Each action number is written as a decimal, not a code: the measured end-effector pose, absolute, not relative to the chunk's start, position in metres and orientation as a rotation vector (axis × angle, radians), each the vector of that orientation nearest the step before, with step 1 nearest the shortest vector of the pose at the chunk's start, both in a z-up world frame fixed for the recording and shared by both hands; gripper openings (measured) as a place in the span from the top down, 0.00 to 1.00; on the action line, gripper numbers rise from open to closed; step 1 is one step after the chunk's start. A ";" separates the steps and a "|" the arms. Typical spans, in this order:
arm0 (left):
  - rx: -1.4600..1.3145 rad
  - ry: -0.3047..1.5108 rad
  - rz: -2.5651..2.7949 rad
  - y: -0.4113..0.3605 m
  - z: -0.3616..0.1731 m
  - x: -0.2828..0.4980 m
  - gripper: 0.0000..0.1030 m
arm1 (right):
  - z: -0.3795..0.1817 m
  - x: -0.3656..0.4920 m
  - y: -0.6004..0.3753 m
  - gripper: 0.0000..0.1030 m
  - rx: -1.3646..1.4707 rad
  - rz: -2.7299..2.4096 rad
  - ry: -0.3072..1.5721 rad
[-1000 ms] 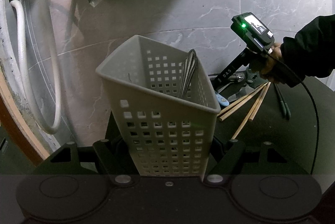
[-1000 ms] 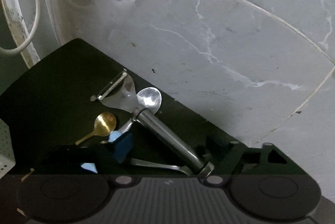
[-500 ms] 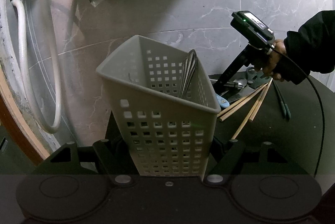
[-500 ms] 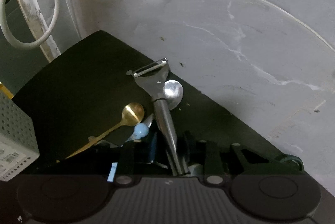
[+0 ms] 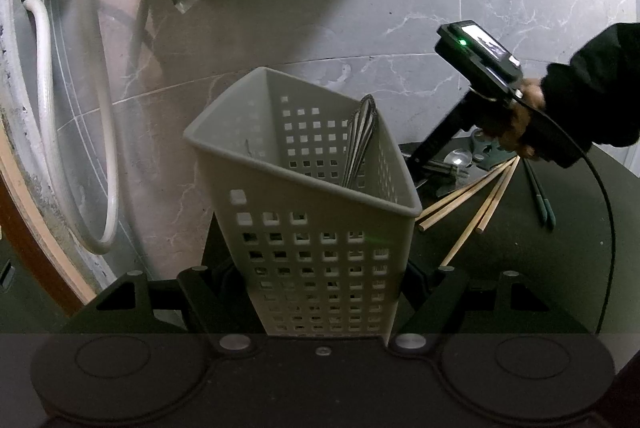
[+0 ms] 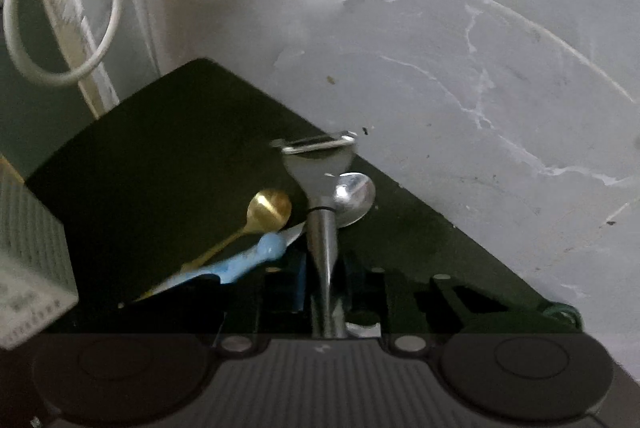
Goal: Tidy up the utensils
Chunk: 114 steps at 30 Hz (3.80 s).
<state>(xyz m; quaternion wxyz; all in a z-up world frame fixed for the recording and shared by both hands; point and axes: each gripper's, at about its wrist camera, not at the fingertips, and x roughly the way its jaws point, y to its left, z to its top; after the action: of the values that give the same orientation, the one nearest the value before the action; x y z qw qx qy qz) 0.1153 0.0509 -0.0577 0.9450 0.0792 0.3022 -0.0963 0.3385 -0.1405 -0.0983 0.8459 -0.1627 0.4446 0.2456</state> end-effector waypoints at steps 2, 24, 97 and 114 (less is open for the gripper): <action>0.161 0.615 -0.195 0.051 -0.058 0.116 0.25 | -0.096 0.327 -0.142 0.81 -0.360 0.503 0.917; 0.161 0.602 -0.197 0.050 -0.060 0.113 0.25 | -0.086 0.242 -0.233 0.81 0.603 0.440 1.011; 0.165 0.599 -0.204 0.044 -0.059 0.117 0.25 | 0.063 0.208 -0.122 0.82 0.308 0.814 0.856; 0.171 0.597 -0.202 0.044 -0.062 0.114 0.25 | 0.048 0.216 -0.182 0.25 0.300 0.633 0.828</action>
<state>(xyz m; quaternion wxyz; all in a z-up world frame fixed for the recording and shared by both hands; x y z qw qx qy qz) 0.1140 0.0441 -0.0617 0.9471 0.0838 0.2933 -0.0994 0.2164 -0.1820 0.0478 0.8565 0.1429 0.3939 0.3014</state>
